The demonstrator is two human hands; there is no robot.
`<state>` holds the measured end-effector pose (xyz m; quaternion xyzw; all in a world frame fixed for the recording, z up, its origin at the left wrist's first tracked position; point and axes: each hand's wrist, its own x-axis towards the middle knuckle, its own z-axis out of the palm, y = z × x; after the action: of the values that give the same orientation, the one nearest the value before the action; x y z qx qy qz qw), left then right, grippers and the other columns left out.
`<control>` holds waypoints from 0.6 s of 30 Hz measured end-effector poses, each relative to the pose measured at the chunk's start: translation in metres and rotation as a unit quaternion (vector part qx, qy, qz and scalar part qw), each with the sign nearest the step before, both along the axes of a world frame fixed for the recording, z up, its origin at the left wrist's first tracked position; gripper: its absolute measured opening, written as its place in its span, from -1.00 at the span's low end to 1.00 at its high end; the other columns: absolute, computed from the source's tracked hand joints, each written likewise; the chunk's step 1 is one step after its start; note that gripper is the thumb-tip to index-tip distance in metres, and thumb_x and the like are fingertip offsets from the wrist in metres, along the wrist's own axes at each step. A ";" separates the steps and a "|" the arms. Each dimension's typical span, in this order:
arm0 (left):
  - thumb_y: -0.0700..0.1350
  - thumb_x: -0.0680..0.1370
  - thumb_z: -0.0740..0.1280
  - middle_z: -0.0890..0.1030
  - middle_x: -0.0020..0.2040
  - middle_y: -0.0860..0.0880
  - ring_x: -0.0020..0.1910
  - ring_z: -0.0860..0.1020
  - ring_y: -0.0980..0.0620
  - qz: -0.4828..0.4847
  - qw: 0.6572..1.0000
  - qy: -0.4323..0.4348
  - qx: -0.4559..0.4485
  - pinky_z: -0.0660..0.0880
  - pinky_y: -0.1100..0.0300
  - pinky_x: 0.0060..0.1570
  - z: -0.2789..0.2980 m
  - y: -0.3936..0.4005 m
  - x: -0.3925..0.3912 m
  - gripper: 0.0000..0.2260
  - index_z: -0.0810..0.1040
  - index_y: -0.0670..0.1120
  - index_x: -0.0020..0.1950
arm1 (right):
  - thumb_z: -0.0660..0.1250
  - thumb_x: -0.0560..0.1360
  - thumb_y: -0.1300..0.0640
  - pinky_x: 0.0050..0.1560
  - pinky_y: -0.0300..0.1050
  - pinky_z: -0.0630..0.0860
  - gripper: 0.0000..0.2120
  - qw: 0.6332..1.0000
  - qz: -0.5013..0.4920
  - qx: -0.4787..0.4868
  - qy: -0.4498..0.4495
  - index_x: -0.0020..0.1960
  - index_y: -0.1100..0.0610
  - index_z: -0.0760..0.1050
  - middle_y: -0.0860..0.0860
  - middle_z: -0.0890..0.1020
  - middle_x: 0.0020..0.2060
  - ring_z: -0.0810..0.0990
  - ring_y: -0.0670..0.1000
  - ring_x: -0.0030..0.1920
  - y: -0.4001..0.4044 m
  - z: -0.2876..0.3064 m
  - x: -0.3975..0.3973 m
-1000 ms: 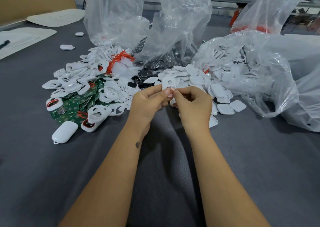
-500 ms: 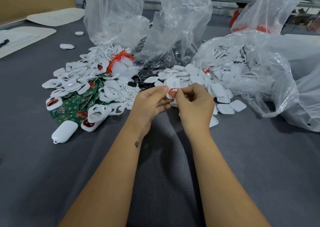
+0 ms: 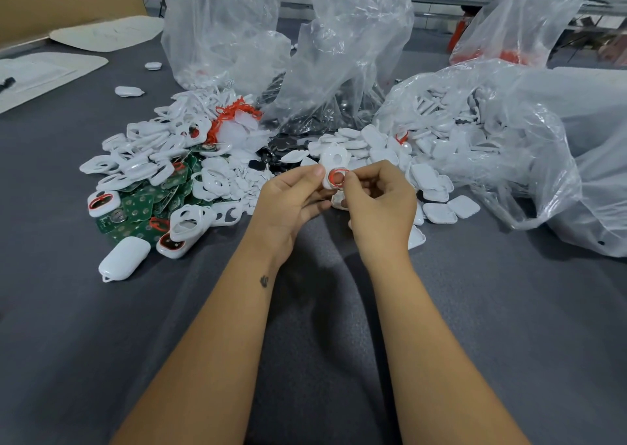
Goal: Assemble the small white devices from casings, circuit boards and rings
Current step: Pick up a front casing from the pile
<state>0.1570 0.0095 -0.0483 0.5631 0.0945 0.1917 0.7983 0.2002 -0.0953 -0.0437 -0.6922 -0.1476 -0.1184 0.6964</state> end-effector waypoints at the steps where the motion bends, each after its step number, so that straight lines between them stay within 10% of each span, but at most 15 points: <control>1: -0.16 0.61 0.28 0.70 -0.19 0.00 -0.19 0.65 0.12 -0.002 1.000 -0.002 0.003 0.55 0.29 -0.22 0.000 0.000 0.000 -0.69 0.73 0.02 -0.24 | 0.44 0.41 0.24 -0.31 -0.31 0.43 -0.81 1.000 0.000 0.000 -0.001 -0.31 0.05 0.51 -0.18 0.53 -0.49 0.48 -0.17 -0.40 0.000 0.000 0.000; 18: -0.16 0.63 0.26 0.69 -0.11 -0.09 -0.10 0.63 0.03 -0.003 1.000 -0.002 0.014 0.59 0.16 0.04 -0.002 -0.001 0.001 -0.81 0.66 -0.09 -0.07 | 0.40 0.44 0.20 -0.27 -0.34 0.43 -0.77 0.995 -0.024 -0.030 -0.091 -0.29 -0.07 0.48 -0.18 0.61 -0.36 0.49 -0.20 -0.37 0.003 -0.008 0.001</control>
<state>0.1577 0.0085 -0.0507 0.5741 0.0888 0.1915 0.7911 0.2016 -0.0928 -0.0522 -0.7027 -0.1977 -0.1932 0.6557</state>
